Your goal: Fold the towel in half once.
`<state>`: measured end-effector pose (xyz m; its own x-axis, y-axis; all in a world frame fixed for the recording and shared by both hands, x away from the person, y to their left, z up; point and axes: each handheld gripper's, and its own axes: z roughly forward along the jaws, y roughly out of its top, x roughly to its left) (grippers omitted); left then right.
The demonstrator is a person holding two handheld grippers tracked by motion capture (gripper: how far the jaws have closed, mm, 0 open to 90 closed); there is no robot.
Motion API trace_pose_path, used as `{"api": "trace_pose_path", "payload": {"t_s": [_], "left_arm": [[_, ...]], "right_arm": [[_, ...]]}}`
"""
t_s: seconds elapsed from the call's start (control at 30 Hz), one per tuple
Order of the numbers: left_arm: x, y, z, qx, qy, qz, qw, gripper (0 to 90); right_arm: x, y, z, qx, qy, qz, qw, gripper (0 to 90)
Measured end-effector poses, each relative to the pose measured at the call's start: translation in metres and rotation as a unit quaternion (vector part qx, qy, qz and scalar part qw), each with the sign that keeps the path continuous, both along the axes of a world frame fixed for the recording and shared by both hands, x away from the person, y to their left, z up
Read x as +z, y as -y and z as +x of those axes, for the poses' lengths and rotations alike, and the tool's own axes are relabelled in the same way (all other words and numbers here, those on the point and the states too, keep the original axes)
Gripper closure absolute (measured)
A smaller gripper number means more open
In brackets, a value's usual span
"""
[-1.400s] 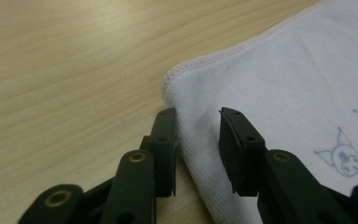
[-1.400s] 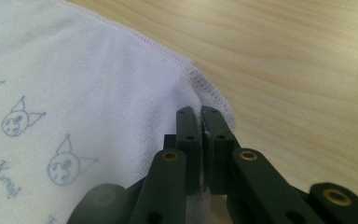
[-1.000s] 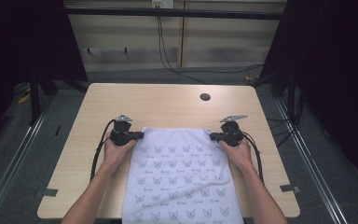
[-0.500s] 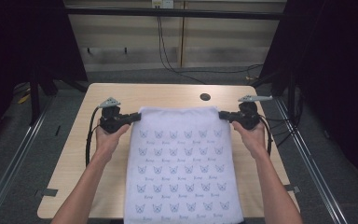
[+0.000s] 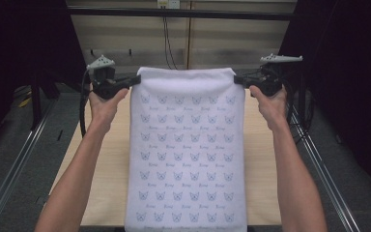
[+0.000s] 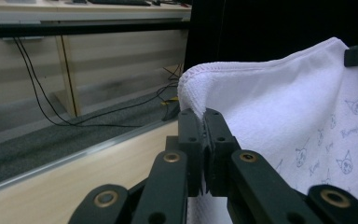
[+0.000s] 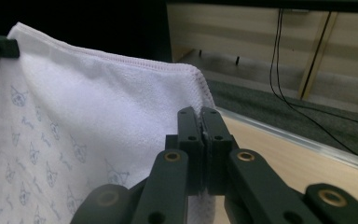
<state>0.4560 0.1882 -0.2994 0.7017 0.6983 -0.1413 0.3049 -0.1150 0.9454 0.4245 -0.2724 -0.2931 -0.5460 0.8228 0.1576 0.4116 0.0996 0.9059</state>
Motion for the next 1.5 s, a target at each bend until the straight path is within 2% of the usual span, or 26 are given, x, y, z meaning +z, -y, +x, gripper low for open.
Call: {"api": "trace_pose_path", "payload": {"t_s": [0.03, 0.1, 0.17, 0.27, 0.33, 0.4, 0.47, 0.5, 0.53, 0.63, 0.7, 0.73, 0.8, 0.87, 0.9, 0.97, 1.0, 1.03, 1.07, 1.1, 1.13, 1.2, 1.23, 1.27, 1.33, 1.5], "left_arm": [[0.009, -0.001, 0.000, -0.003, 0.007, -0.013, 0.9999, 87.6], [0.024, -0.002, -0.005, -0.010, 0.030, -0.031, 0.9990, 87.5], [0.028, -0.003, -0.006, -0.007, 0.032, -0.026, 0.9991, 87.5], [0.026, -0.006, -0.011, -0.007, 0.027, -0.028, 0.9992, 87.5], [0.020, -0.008, -0.017, -0.019, 0.024, -0.025, 0.9992, 87.5], [0.007, -0.010, -0.029, -0.034, 0.020, -0.026, 0.9989, 87.5], [-0.011, -0.012, -0.040, -0.035, 0.011, -0.057, 0.9977, 87.5], [-0.022, -0.012, -0.044, -0.036, 0.002, -0.052, 0.9980, 87.5], [-0.041, -0.010, -0.054, -0.039, -0.012, -0.035, 0.9986, 87.4], [-0.055, -0.009, -0.066, -0.042, -0.018, -0.024, 0.9987, 87.4], [-0.063, -0.009, -0.083, -0.041, -0.012, -0.015, 0.9990, 87.4], [-0.068, -0.011, -0.099, -0.043, -0.007, -0.028, 0.9986, 87.4], [-0.069, -0.013, -0.106, -0.043, -0.012, -0.025, 0.9987, 87.4], [-0.074, -0.017, -0.122, -0.047, -0.018, -0.014, 0.9986, 87.4], [-0.077, -0.018, -0.128, -0.051, -0.019, -0.011, 0.9985, 87.4], [-0.094, -0.023, -0.152, -0.061, -0.031, 0.014, 0.9976, 87.3], [-0.094, -0.023, -0.152, -0.061, -0.031, 0.014, 0.9976, 87.3], [-0.110, -0.023, -0.162, -0.069, -0.053, 0.031, 0.9957, 87.2], [-0.110, -0.023, -0.162, -0.069, -0.053, 0.031, 0.9957, 87.2], [-0.129, -0.023, -0.169, -0.066, -0.088, 0.041, 0.9931, 87.2], [-0.129, -0.023, -0.169, -0.066, -0.088, 0.041, 0.9931, 87.2], [-0.148, -0.019, -0.180, -0.079, -0.117, 0.075, 0.9871, 87.2], [-0.148, -0.019, -0.180, -0.079, -0.117, 0.075, 0.9871, 87.2], [-0.156, -0.017, -0.185, -0.089, -0.132, 0.088, 0.9833, 87.2], [-0.164, -0.014, -0.192, -0.092, -0.136, 0.113, 0.9798, 87.2], [-0.178, -0.012, -0.194, -0.101, -0.164, 0.114, 0.9745, 87.0]], "right_arm": [[0.007, 0.000, 0.002, -0.003, 0.000, -0.006, 1.0000, 88.3], [0.024, -0.002, 0.002, 0.000, 0.025, 0.023, 0.9994, 88.3], [0.030, -0.002, 0.003, -0.003, 0.028, 0.021, 0.9994, 88.3], [0.030, -0.001, 0.001, -0.001, 0.029, 0.027, 0.9992, 88.3], [0.024, -0.004, -0.007, 0.020, 0.023, 0.032, 0.9990, 88.3], [0.016, -0.007, -0.017, 0.040, 0.010, 0.016, 0.9990, 88.4], [0.007, -0.007, -0.028, 0.049, 0.005, 0.013, 0.9987, 88.3], [0.000, -0.007, -0.035, 0.054, 0.002, 0.019, 0.9984, 88.3], [-0.022, -0.005, -0.051, 0.059, -0.011, 0.027, 0.9978, 88.3], [-0.041, -0.003, -0.062, 0.056, -0.021, 0.023, 0.9980, 88.3], [-0.058, 0.000, -0.074, 0.060, -0.028, 0.028, 0.9974, 88.3], [-0.069, 0.004, -0.090, 0.065, -0.029, 0.038, 0.9968, 88.3], [-0.071, 0.005, -0.096, 0.067, -0.028, 0.039, 0.9966, 88.3], [-0.073, 0.007, -0.122, 0.077, -0.029, 0.032, 0.9961, 88.2], [-0.073, 0.007, -0.122, 0.077, -0.029, 0.032, 0.9961, 88.2], [-0.079, 0.006, -0.147, 0.090, -0.036, 0.021, 0.9951, 88.2], [-0.079, 0.006, -0.147, 0.090, -0.036, 0.021, 0.9951, 88.2], [-0.088, 0.005, -0.158, 0.097, -0.048, 0.012, 0.9941, 88.1], [-0.094, 0.004, -0.163, 0.099, -0.056, 0.005, 0.9935, 88.1], [-0.103, 0.003, -0.168, 0.100, -0.067, 0.006, 0.9927, 88.1], [-0.103, 0.003, -0.168, 0.100, -0.067, 0.006, 0.9927, 88.1], [-0.130, -0.001, -0.180, 0.103, -0.102, -0.007, 0.9895, 88.1], [-0.130, -0.001, -0.180, 0.103, -0.102, -0.007, 0.9895, 88.1], [-0.137, -0.002, -0.182, 0.104, -0.113, -0.018, 0.9880, 88.1], [-0.149, -0.003, -0.185, 0.106, -0.134, -0.034, 0.9847, 88.1], [-0.171, -0.002, -0.191, 0.103, -0.175, -0.039, 0.9784, 88.1]]}}
